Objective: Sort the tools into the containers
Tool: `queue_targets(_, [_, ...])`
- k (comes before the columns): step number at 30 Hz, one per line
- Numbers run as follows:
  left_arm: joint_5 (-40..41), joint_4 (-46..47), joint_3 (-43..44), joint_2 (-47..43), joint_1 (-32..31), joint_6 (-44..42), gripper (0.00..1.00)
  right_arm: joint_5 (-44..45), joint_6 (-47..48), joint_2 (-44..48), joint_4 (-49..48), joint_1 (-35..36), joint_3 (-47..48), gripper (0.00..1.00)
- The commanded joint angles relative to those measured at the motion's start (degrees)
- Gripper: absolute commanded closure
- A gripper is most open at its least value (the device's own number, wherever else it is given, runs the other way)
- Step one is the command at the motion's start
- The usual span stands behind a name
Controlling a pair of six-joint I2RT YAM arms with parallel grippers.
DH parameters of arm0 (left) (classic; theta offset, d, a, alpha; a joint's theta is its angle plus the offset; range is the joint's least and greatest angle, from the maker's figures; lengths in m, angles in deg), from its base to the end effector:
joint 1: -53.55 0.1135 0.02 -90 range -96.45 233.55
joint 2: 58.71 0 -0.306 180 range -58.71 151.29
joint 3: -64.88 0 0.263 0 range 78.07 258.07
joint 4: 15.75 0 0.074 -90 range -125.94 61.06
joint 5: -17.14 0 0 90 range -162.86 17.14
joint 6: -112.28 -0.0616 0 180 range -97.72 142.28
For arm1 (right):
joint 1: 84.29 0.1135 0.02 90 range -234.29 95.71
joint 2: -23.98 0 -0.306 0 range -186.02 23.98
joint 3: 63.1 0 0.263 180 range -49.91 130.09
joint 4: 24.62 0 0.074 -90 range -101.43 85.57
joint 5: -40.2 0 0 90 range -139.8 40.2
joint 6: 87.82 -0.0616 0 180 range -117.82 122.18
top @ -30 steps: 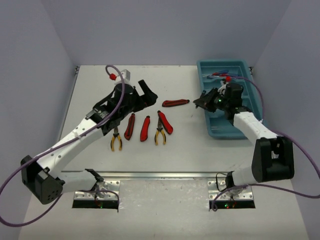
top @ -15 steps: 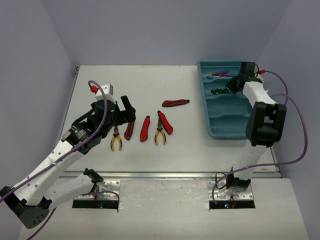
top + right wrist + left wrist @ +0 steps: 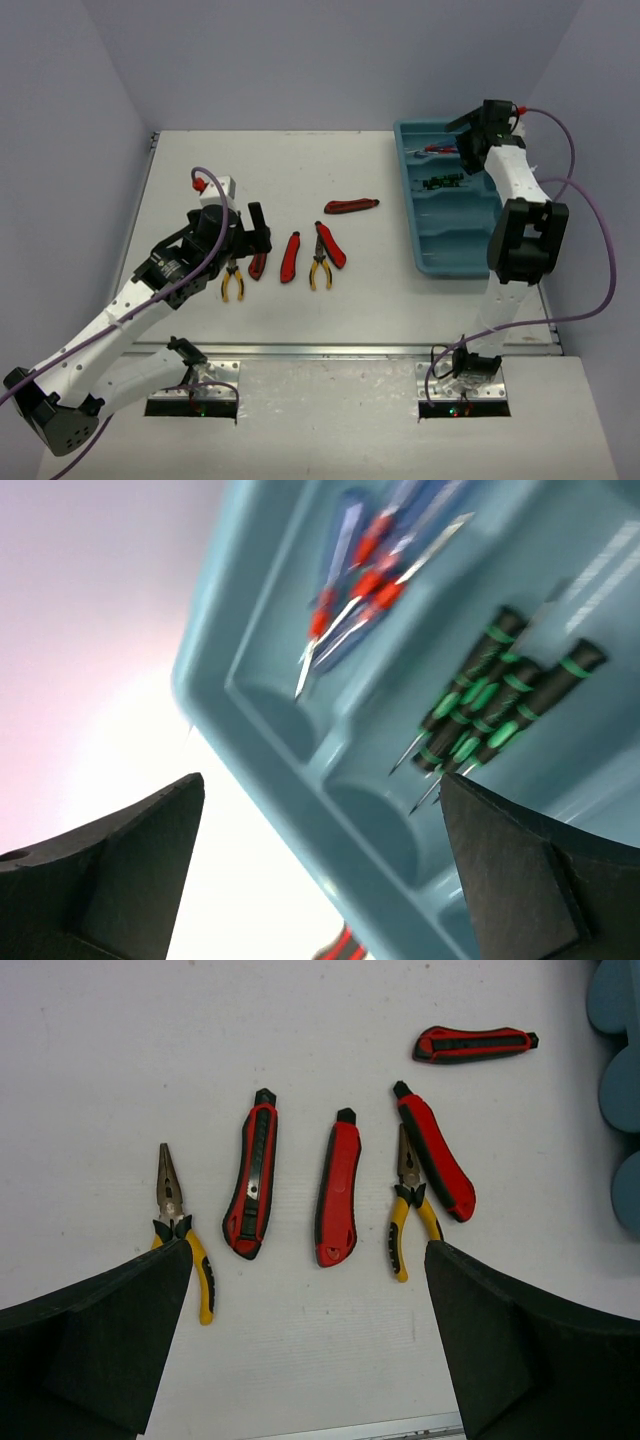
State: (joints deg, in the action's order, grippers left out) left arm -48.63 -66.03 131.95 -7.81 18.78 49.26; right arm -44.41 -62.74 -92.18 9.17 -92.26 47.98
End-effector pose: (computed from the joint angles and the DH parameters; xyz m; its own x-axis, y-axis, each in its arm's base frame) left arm 0.1683 -0.0861 0.3512 -0.5198 -0.1428 -0.8423 0.0057 0.9853 -0.1705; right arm 0.5164 -0.0781 0.2799 -0.0728 0.9207 -0.3834 0.6521 0.3348 0.6802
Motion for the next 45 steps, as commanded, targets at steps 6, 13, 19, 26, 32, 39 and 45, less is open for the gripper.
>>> queue_targets(6, [4.05, -5.15, 2.67, -1.72, 0.22, -1.80, 0.00, -14.66, 47.09, 9.32, -3.06, 19.29, 3.53, 0.01])
queue_targets(13, [5.45, -1.10, -5.21, -6.63, 0.22, -0.82, 0.00, -5.63, 73.29, -7.99, 17.34, 31.99, 22.52, 0.01])
queue_targets(19, [1.73, 0.51, -6.09, -5.62, 0.22, -1.97, 0.00, -18.08, 95.77, -10.19, 13.94, 33.90, 14.93, 0.01])
queue_targets(26, [-0.20, 1.60, -6.57, -5.63, 0.25, -2.90, 0.00, -20.48, 107.12, -21.12, 25.24, 33.90, 24.86, 0.01])
queue_targets(32, [-0.85, 1.84, -6.60, -5.17, 0.22, -3.15, 0.00, -20.81, 108.68, -25.58, 23.59, 33.74, 23.86, 0.08])
queue_targets(39, [-0.98, 2.02, -6.78, -5.89, 0.22, -3.21, 0.00, -21.93, 108.63, -27.90, 22.17, 33.81, 22.32, 0.61])
queue_targets(45, [-1.27, 2.10, -6.76, -5.86, 0.22, -3.34, 0.00, -19.99, 103.82, -17.53, 13.34, 33.74, 16.80, 1.00])
